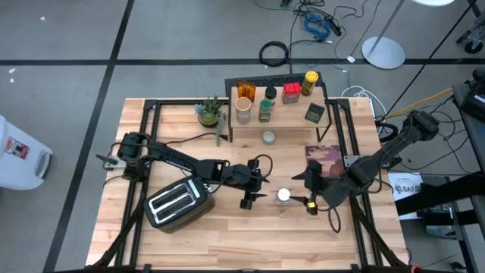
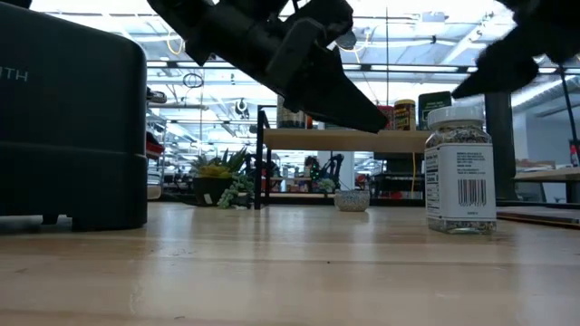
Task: Shelf spices
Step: Put the white seasoning bottle on the shelf
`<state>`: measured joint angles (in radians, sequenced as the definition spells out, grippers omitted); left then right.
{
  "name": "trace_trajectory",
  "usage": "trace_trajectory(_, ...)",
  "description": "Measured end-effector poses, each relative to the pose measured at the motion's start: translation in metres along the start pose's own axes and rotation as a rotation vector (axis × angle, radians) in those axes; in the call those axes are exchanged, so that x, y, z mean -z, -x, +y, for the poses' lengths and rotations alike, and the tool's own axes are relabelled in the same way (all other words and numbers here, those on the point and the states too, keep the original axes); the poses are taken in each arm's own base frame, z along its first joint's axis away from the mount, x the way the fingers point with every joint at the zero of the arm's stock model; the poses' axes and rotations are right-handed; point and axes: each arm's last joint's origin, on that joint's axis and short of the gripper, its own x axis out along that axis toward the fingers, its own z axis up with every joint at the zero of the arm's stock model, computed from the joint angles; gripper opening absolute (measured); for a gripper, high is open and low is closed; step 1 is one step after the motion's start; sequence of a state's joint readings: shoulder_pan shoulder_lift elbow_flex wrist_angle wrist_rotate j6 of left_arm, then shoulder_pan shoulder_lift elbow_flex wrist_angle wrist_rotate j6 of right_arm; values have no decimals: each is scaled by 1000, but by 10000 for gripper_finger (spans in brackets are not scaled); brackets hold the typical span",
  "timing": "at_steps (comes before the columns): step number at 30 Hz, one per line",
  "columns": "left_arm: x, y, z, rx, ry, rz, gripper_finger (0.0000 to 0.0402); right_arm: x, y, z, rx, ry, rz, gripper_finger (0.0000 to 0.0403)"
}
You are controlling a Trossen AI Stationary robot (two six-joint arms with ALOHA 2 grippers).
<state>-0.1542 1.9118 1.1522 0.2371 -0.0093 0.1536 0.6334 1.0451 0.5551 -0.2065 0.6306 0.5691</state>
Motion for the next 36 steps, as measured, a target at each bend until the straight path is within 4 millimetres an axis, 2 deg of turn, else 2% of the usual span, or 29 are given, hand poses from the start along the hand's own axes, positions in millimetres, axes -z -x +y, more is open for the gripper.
trace_trajectory(5,1,0,7,-14,27,2,249,-45,8,0,-18,27,130,325)
trace_trajectory(10,2,0,6,-15,27,14,249,-67,3,0,-77,6,261,325)
trace_trajectory(17,10,0,10,-69,26,94,249,-62,-30,4,-118,9,460,325)
trace_trajectory(27,17,1,11,-65,28,166,249,-69,-63,13,-131,82,609,324)
trace_trajectory(36,19,2,10,-55,28,187,249,-68,-76,12,-106,117,667,311)
